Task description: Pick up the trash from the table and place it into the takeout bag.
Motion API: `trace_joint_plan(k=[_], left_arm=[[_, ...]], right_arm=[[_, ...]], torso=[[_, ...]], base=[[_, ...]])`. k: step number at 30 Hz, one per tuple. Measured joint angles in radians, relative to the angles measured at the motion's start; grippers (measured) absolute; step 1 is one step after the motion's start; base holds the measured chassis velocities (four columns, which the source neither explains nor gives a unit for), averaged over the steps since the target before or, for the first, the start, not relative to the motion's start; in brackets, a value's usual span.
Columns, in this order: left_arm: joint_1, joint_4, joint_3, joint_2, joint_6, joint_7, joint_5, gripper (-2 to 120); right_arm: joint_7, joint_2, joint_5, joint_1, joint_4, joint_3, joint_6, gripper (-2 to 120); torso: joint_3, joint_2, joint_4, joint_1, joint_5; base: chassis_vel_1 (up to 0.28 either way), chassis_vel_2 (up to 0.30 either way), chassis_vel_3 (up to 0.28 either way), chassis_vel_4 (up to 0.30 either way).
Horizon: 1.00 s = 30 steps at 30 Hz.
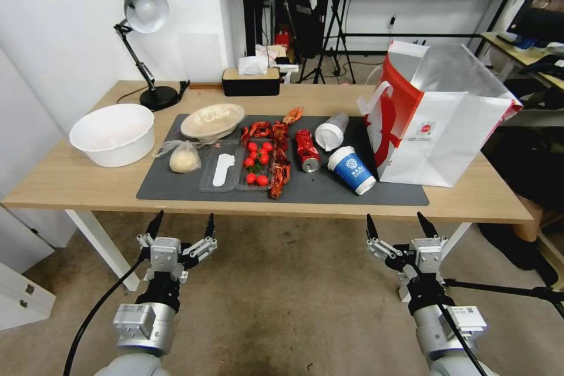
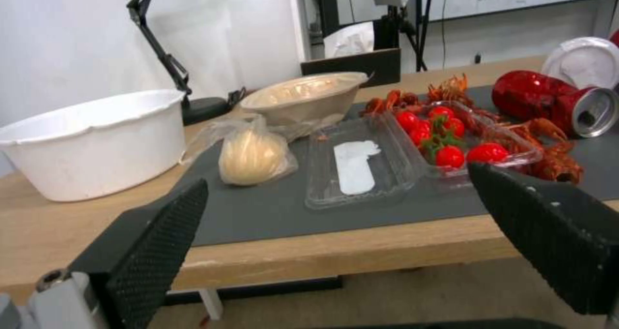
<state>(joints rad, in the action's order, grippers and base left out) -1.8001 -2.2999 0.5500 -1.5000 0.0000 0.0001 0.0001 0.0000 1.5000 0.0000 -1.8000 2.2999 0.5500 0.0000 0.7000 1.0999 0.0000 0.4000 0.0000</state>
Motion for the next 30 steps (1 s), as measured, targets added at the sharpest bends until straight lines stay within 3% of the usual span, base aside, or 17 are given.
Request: trace_joint_plan(k=[18,24,27,30], left_arm=[[0.004,-0.002,0.004,-0.001,0.013,0.002,-0.003,100],[0.041,-0.027,0.041,-0.021,0.131,0.027,-0.038,100],[0.044,-0.029,0.042,-0.021,0.133,0.028,-0.040,100],[0.079,-0.055,0.083,-0.040,0.251,0.055,-0.074,100]], right_arm=[[0.000,0.000,0.001,0.001,0.000,0.000,-0.001,100],[0.020,-0.027,0.067,0.045,0.012,0.011,-0.090,100],[0.022,-0.030,0.071,0.057,0.013,0.011,-0.093,100],[0.050,-0.072,0.172,0.122,0.023,0.026,-0.208,100]], torso=[[0.000,0.000,0.0000,0.000,-0.0001],[0.000,0.000,0.0001,0.000,0.0000],[0.000,0.000,0.0000,0.000,0.0003],[0.000,0.000,0.0001,0.000,0.0000]], base=[[0.000,0.000,0.000,0.000],[0.000,0.000,0.000,0.000],[0.000,0.000,0.000,0.000],[0.000,0.000,0.000,0.000]])
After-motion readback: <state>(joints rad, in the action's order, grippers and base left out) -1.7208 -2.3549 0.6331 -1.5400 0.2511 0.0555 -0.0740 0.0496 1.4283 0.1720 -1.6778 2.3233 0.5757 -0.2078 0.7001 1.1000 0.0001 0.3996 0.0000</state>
